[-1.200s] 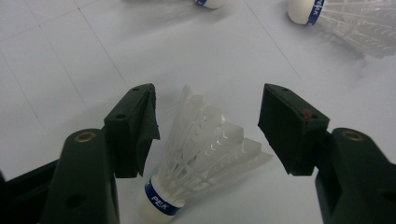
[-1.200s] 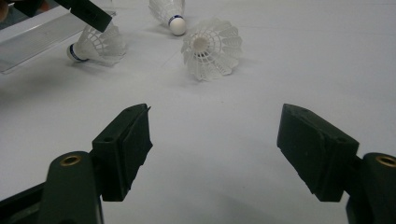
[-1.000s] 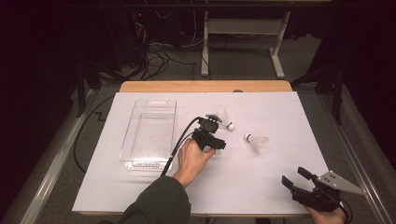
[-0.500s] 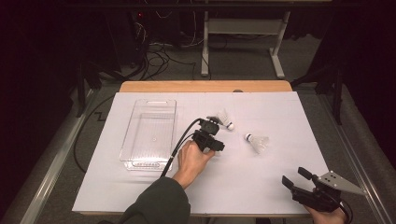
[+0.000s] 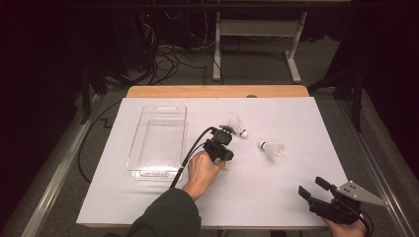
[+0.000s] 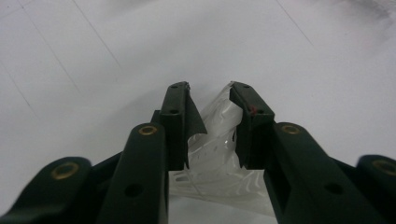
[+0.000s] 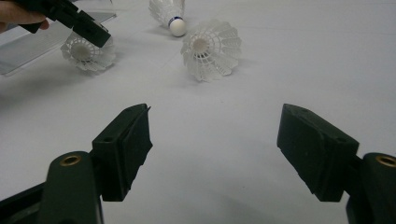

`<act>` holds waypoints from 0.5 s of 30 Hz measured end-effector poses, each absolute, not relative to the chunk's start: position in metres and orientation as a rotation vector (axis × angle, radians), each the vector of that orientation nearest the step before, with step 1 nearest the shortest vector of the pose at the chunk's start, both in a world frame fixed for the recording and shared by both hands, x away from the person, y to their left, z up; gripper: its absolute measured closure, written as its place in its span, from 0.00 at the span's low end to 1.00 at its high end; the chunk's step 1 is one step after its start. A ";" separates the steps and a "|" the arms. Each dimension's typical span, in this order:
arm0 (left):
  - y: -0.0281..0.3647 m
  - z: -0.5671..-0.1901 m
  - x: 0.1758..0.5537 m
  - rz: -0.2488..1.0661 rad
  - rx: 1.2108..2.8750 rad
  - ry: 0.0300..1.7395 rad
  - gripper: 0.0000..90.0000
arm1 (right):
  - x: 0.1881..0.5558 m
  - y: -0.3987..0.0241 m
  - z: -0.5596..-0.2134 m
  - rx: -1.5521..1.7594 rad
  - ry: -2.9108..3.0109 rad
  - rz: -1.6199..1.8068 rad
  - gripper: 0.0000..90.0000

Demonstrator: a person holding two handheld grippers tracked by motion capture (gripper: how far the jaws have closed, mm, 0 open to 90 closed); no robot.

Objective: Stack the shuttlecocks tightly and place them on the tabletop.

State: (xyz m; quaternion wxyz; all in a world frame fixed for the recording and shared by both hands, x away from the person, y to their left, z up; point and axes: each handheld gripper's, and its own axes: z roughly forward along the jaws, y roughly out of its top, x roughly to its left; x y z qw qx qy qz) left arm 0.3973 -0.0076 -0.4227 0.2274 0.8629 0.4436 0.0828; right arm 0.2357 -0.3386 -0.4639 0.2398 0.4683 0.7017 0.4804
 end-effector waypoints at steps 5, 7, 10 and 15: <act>-0.005 -0.422 0.397 0.237 2.383 1.197 0.83 | 0.236 -0.339 -0.464 1.279 1.919 1.319 0.29; -0.005 -0.421 0.397 0.238 2.382 1.196 0.86 | 0.236 -0.339 -0.464 1.282 1.918 1.320 0.29; -0.003 -0.421 0.398 0.243 2.388 1.189 0.90 | 0.236 -0.339 -0.464 1.282 1.917 1.321 0.29; -0.002 -0.422 0.399 0.266 2.381 1.184 0.95 | 0.236 -0.339 -0.464 1.283 1.919 1.318 0.29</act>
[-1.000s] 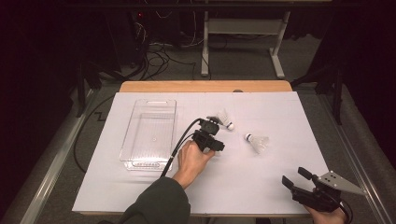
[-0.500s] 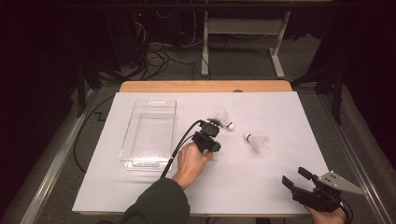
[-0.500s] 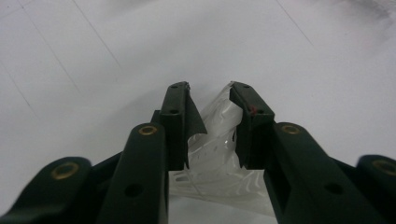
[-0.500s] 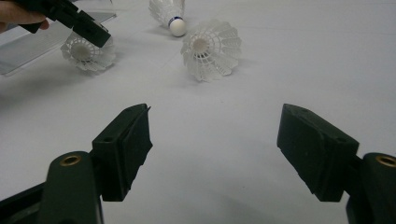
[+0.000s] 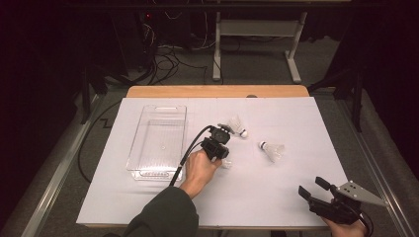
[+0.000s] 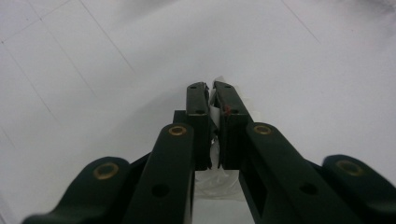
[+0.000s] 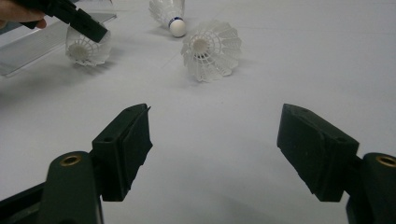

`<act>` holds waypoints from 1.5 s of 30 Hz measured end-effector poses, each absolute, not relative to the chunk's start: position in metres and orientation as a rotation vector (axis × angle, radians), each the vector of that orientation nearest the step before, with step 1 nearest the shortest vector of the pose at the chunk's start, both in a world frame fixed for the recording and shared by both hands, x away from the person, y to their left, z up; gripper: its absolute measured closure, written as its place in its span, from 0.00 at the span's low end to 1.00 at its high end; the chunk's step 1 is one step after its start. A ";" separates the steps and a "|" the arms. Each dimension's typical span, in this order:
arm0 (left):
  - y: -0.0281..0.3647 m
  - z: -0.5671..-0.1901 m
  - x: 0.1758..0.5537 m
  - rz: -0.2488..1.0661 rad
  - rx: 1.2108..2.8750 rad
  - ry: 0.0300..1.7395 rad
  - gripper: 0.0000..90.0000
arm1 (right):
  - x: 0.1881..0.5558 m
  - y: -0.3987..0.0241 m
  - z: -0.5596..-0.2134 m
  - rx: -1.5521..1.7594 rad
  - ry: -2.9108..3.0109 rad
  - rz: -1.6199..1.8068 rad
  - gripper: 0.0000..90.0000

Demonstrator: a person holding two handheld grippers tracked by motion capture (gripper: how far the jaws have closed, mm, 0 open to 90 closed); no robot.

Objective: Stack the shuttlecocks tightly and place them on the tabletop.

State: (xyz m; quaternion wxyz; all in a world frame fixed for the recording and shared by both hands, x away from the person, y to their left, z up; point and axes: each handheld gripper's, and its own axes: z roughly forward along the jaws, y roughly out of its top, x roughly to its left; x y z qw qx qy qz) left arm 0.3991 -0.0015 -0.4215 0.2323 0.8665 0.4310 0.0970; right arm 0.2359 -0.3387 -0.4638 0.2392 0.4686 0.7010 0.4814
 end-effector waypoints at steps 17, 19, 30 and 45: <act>0.017 -0.412 0.404 0.332 2.445 1.122 0.98 | 0.236 -0.339 -0.464 1.282 1.921 1.322 0.29; 0.019 -0.409 0.405 0.346 2.445 1.120 0.98 | 0.236 -0.339 -0.464 1.283 1.921 1.322 0.29; 0.035 -0.407 0.419 0.397 2.434 1.123 0.98 | 0.237 -0.339 -0.464 1.285 1.921 1.318 0.29; 0.025 -0.397 0.439 0.453 2.444 1.075 0.98 | 0.237 -0.339 -0.464 1.288 1.921 1.318 0.29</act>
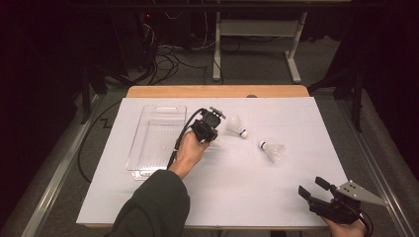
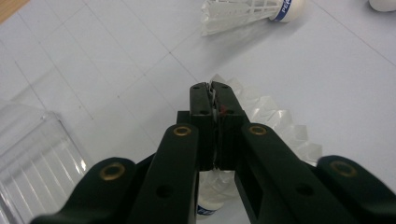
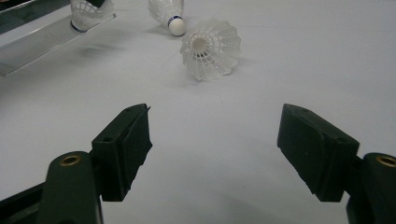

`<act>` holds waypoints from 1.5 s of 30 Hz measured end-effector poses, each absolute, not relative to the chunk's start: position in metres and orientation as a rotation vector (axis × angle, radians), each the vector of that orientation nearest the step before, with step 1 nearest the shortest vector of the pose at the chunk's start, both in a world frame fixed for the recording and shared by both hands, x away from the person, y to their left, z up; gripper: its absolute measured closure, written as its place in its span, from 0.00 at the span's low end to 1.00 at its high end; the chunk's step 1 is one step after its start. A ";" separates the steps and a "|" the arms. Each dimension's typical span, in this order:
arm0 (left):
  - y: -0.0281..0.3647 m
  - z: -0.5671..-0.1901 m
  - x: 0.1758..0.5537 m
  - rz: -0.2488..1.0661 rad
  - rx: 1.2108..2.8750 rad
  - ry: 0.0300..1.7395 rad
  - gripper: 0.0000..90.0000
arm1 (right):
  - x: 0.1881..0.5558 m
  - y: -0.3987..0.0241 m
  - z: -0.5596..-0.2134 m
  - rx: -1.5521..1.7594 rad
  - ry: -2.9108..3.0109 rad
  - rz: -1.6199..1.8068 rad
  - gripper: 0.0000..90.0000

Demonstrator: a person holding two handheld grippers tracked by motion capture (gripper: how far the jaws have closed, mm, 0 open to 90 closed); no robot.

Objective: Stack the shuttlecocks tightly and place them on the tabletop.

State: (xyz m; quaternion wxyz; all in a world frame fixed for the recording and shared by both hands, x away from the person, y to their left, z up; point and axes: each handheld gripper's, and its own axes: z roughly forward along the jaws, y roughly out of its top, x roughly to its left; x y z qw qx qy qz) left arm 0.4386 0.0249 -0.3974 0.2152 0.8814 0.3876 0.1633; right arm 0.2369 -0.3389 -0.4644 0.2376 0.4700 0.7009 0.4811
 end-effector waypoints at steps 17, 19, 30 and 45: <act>0.010 -0.414 0.453 0.483 2.480 1.027 0.97 | 0.237 -0.339 -0.465 1.288 1.924 1.317 0.29; 0.009 -0.416 0.454 0.484 2.492 1.022 0.97 | 0.237 -0.339 -0.465 1.287 1.924 1.318 0.29; 0.001 -0.423 0.455 0.455 2.485 1.036 0.95 | 0.238 -0.339 -0.465 1.288 1.927 1.318 0.29; -0.005 -0.429 0.457 0.420 2.453 1.072 0.90 | 0.238 -0.339 -0.465 1.288 1.928 1.319 0.29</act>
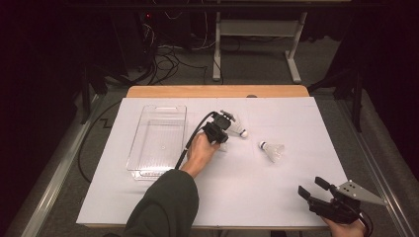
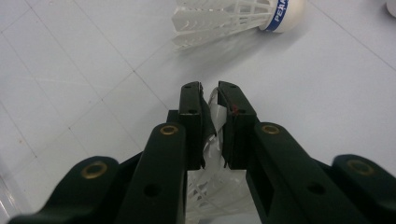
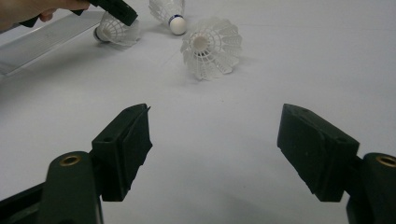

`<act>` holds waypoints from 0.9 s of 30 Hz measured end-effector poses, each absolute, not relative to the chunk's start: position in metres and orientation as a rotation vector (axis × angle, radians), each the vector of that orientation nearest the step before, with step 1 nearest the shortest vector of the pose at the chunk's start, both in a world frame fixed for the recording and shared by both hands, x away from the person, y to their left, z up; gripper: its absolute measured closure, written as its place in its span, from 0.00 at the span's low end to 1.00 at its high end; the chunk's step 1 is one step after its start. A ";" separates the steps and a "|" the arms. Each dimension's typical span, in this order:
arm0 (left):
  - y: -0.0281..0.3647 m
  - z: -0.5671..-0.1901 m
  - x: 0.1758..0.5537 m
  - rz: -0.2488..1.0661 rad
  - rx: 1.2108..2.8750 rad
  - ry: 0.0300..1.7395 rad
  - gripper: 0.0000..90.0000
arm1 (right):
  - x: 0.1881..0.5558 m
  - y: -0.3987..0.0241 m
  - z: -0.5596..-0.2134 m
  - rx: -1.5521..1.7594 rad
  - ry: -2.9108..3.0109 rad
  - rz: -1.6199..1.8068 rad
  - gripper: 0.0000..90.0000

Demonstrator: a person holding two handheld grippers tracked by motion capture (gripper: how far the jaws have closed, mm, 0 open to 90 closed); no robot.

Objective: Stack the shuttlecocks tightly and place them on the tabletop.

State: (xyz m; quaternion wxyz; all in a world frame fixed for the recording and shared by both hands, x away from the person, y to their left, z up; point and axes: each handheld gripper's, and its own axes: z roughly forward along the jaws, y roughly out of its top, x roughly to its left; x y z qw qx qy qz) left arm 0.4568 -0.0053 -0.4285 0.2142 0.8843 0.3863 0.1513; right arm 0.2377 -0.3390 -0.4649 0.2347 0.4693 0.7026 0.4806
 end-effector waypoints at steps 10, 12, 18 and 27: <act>-0.006 -0.430 0.459 0.409 2.435 1.097 0.82 | 0.238 -0.339 -0.465 1.286 1.927 1.320 0.29; -0.005 -0.430 0.460 0.398 2.426 1.107 0.80 | 0.238 -0.339 -0.465 1.287 1.927 1.320 0.29; -0.004 -0.430 0.460 0.396 2.423 1.108 0.74 | 0.238 -0.339 -0.465 1.286 1.927 1.321 0.29; -0.004 -0.429 0.460 0.391 2.417 1.108 0.65 | 0.238 -0.339 -0.465 1.285 1.928 1.322 0.29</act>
